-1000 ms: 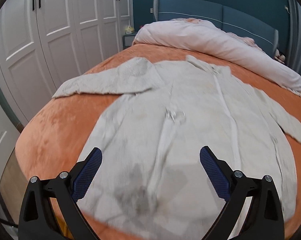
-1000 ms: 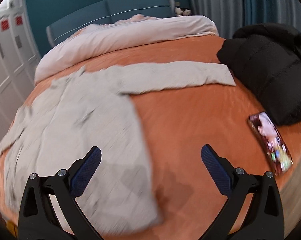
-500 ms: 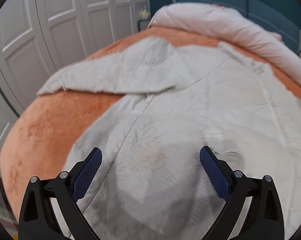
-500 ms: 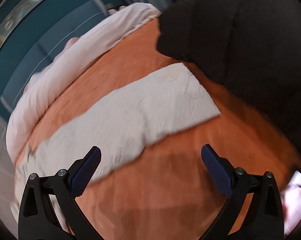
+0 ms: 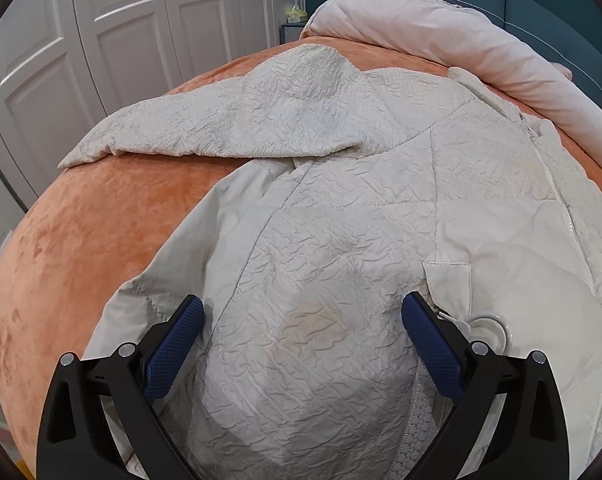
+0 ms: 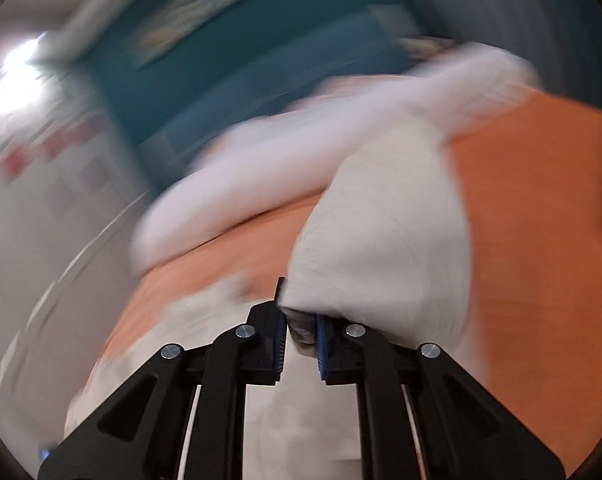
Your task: Fold large clothes
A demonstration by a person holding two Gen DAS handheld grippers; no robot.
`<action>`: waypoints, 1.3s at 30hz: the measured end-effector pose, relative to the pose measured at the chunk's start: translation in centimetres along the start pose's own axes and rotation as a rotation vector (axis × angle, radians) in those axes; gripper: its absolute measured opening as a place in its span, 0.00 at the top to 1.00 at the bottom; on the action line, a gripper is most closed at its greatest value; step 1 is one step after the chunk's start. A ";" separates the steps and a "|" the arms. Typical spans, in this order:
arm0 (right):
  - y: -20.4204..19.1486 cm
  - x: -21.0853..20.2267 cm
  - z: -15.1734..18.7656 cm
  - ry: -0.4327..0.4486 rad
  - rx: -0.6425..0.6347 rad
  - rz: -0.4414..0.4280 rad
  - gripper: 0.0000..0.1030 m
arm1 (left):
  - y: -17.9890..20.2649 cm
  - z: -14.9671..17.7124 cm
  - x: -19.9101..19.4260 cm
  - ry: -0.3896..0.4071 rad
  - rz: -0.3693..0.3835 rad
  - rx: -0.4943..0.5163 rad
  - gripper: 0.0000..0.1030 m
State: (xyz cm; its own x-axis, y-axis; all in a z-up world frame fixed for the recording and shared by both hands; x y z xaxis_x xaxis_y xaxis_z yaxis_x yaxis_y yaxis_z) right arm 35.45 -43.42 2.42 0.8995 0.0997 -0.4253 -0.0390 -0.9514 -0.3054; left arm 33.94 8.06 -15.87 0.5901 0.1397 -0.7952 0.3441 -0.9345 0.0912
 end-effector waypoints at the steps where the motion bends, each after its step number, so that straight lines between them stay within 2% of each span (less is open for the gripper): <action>1: -3.5 1.1 0.6 -0.026 -0.056 -0.050 0.83 | 0.0 -0.1 0.0 0.000 0.003 -0.002 0.05; 3: -12.0 4.5 4.0 -0.118 -0.199 -0.170 0.68 | 0.0 -0.3 -0.2 -0.007 0.021 -0.009 0.05; 4: -14.7 5.8 6.1 -0.166 -0.253 -0.193 0.52 | 0.0 -0.4 -0.4 -0.010 0.032 -0.014 0.06; 5: -17.6 7.3 9.2 -0.234 -0.320 -0.195 0.51 | 0.1 -0.8 -1.0 -0.011 0.063 -0.024 0.06; 8: -19.7 6.5 12.5 -0.266 -0.353 -0.200 0.51 | 1.0 -2.8 -3.3 -0.003 0.178 -0.084 0.06; 11: -16.8 3.9 12.1 -0.223 -0.283 -0.160 0.44 | 3.6 -5.4 -4.7 -0.012 0.314 -0.137 0.05; 14: -9.8 0.8 12.0 -0.210 -0.163 -0.035 0.43 | 8.1 -6.6 -3.0 -0.108 0.398 -0.154 0.05; 19: -0.2 -0.4 12.8 -0.242 0.012 0.115 0.42 | 14.8 -5.6 1.7 -0.207 0.399 -0.140 0.07; 21: 1.2 -0.2 13.1 -0.247 0.017 0.154 0.46 | 16.4 -4.7 3.2 -0.225 0.372 -0.141 0.25; 22: 2.0 0.6 13.2 -0.259 0.011 0.175 0.55 | 16.7 -4.6 3.6 -0.214 0.361 -0.132 0.30; 23: 2.1 0.9 13.7 -0.273 0.008 0.180 0.72 | 17.0 -4.6 3.8 -0.198 0.356 -0.111 0.42; 24: 2.2 1.2 13.9 -0.284 0.008 0.178 0.83 | 17.5 -4.8 3.7 -0.186 0.366 -0.088 0.60; 25: 2.0 1.8 13.6 -0.286 0.011 0.166 0.98 | 18.0 -5.2 3.4 -0.175 0.379 -0.065 0.71; 26: 1.3 1.9 12.6 -0.254 0.005 0.147 0.98 | 18.4 -6.0 2.9 -0.149 0.383 -0.042 0.83; 28: -0.6 1.8 10.1 -0.168 -0.040 0.122 0.98 | 18.6 -7.4 2.3 -0.098 0.389 -0.019 0.86; 30: -1.4 2.5 9.3 -0.149 -0.077 0.127 0.98 | 18.4 -8.6 2.1 -0.048 0.364 0.009 0.86; 31: -1.1 3.0 9.8 -0.170 -0.083 0.136 0.98 | 18.2 -8.6 2.6 -0.048 0.350 0.017 0.86; 33: 0.3 6.4 13.5 -0.328 -0.073 0.177 0.98 | 17.9 -7.5 4.8 -0.078 0.300 0.045 0.85; 35: 1.3 8.5 16.7 -0.416 -0.033 0.150 1.00 | 17.7 -6.0 6.7 -0.091 0.279 0.066 0.81; 39: 1.3 8.7 16.6 -0.388 -0.060 0.181 1.00 | 17.4 -5.3 6.7 -0.011 0.221 0.112 0.79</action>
State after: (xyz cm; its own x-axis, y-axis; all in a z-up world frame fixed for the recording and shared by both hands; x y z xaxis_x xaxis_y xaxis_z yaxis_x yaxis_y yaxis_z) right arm 36.04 -38.99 -15.82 0.6497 0.0211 -0.7599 -0.1455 -0.9777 -0.1515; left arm 47.79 -5.51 -16.41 0.6338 -0.0754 -0.7698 0.1242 -0.9724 0.1974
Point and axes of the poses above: each gripper's, at about its wrist camera, not at the fingertips, and x roughly the way its jaws point, y to its right, z to its underside, the point moved 9 cm from there along x, roughly the way its jaws point, and after that the axes turned 11 degrees about -x, right-handed, at the moved point
